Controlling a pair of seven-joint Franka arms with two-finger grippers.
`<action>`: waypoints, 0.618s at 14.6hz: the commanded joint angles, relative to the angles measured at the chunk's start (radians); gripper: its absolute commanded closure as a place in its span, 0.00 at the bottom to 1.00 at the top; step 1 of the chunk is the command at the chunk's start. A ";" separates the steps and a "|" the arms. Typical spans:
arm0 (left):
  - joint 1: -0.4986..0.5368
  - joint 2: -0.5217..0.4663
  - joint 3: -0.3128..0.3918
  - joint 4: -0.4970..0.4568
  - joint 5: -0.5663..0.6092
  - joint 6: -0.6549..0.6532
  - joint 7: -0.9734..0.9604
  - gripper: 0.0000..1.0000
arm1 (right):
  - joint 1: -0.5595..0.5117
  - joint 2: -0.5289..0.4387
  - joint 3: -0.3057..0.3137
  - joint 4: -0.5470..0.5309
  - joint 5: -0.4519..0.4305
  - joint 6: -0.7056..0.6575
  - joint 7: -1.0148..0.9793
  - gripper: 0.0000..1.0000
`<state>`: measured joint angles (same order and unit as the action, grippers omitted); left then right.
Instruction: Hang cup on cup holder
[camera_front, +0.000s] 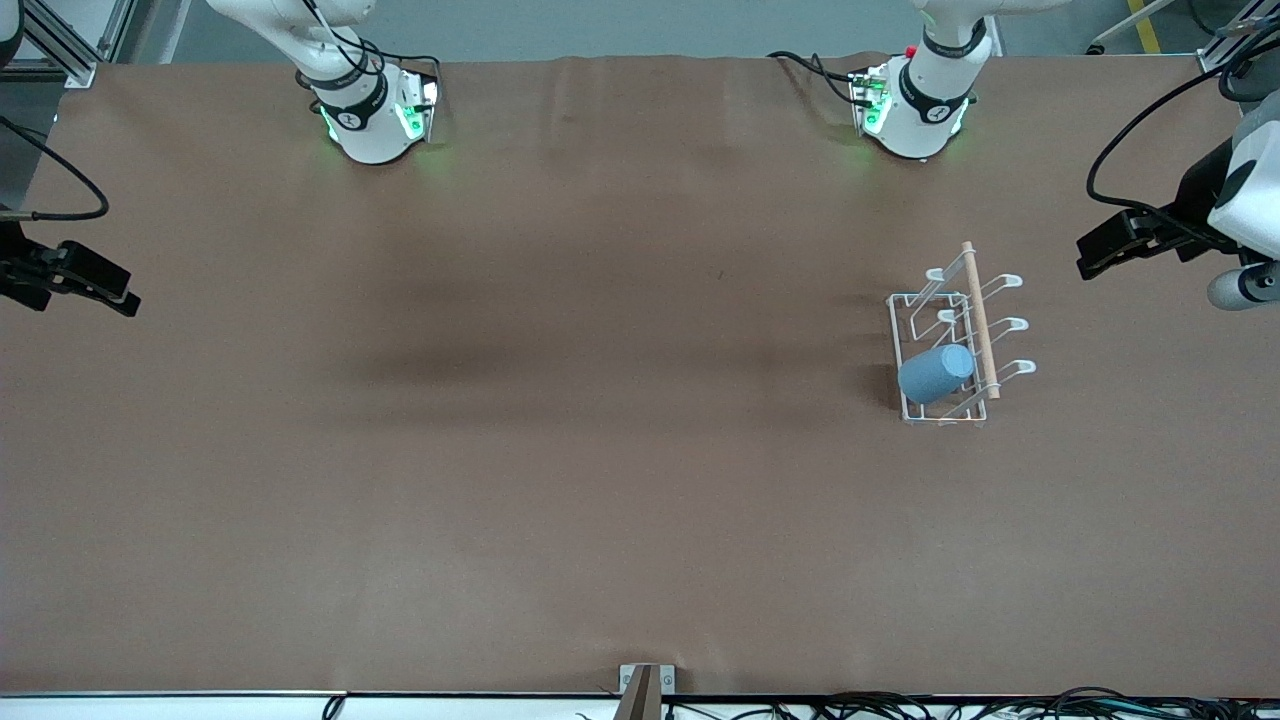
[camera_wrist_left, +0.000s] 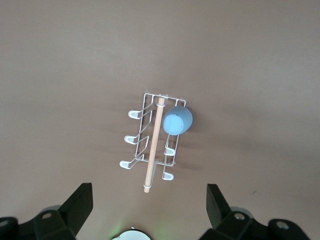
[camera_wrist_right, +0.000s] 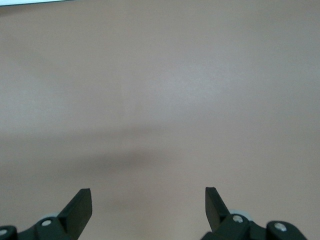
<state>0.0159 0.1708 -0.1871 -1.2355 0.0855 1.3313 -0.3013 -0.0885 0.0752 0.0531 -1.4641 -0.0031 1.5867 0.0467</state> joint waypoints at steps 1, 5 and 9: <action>0.003 -0.031 0.001 -0.030 -0.016 0.016 0.002 0.00 | -0.002 -0.011 0.004 -0.007 -0.015 -0.001 0.016 0.00; 0.004 -0.092 0.076 -0.091 -0.084 0.054 0.116 0.00 | -0.004 -0.014 0.004 -0.007 -0.014 -0.030 0.019 0.00; 0.004 -0.217 0.121 -0.281 -0.102 0.126 0.163 0.00 | 0.001 -0.012 0.002 -0.007 -0.014 -0.014 0.019 0.00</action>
<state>0.0206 0.0570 -0.0842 -1.3760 0.0021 1.4064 -0.1561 -0.0890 0.0751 0.0519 -1.4633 -0.0031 1.5706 0.0499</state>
